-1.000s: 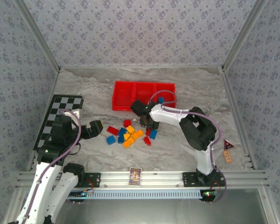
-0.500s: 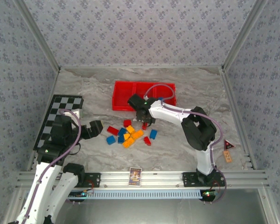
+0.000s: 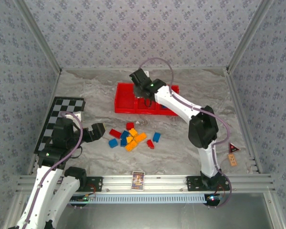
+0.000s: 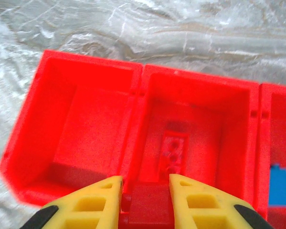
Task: Sort the legos into containers by color
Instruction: Place the lego in the container.
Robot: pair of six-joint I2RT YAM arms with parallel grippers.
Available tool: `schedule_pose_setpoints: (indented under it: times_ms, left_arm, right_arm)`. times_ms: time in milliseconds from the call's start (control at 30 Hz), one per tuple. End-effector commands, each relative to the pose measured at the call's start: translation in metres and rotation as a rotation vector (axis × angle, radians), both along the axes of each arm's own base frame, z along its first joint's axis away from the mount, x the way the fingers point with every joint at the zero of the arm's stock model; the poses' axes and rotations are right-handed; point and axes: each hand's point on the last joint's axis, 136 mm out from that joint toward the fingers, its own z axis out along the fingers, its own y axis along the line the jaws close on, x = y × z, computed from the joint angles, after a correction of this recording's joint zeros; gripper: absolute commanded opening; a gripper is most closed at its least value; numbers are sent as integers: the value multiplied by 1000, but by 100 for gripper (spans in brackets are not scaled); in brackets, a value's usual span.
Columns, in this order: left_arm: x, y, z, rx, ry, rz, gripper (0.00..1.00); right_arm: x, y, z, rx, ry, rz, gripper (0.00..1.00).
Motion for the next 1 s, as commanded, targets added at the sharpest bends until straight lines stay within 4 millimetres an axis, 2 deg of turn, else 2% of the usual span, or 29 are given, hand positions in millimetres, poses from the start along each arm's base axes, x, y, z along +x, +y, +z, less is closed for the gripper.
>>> schedule_pose_setpoints:
  times_ms: [0,167,300,367,500,600,667,800,900,967]
  left_arm:
    - [0,-3,2,-7,-18,-18,100]
    - [1,-3,1,-6,-14,-17,100]
    - [1,-3,0,-5,-8,-18,100]
    - [1,-3,-1,-4,-8,-19,100]
    - [2,-3,-1,-5,-6,-18,100]
    - [2,-3,-1,-5,-5,-19,100]
    - [2,-3,-1,-6,-4,-20,100]
    - [2,-4,-1,-7,-5,-22,100]
    - [1,-4,-1,-8,-4,-23,100]
    - [1,-4,-2,-9,-3,-24,100]
  right_arm:
    - [23,-10,-27,-138,22,69,19]
    - [41,-20,-48,-201,56,78,19]
    - [44,-24,-59,-240,77,77,22]
    - [43,-27,-62,-255,85,61,26]
    - [39,-34,-64,-267,100,28,42]
    - [35,-35,-52,-259,100,10,58]
    - [29,-34,-43,-255,102,4,65]
    - [15,-36,-17,-229,94,-18,72]
    - [0,-43,1,-214,99,-61,75]
    - [-12,-51,10,-201,101,-106,81]
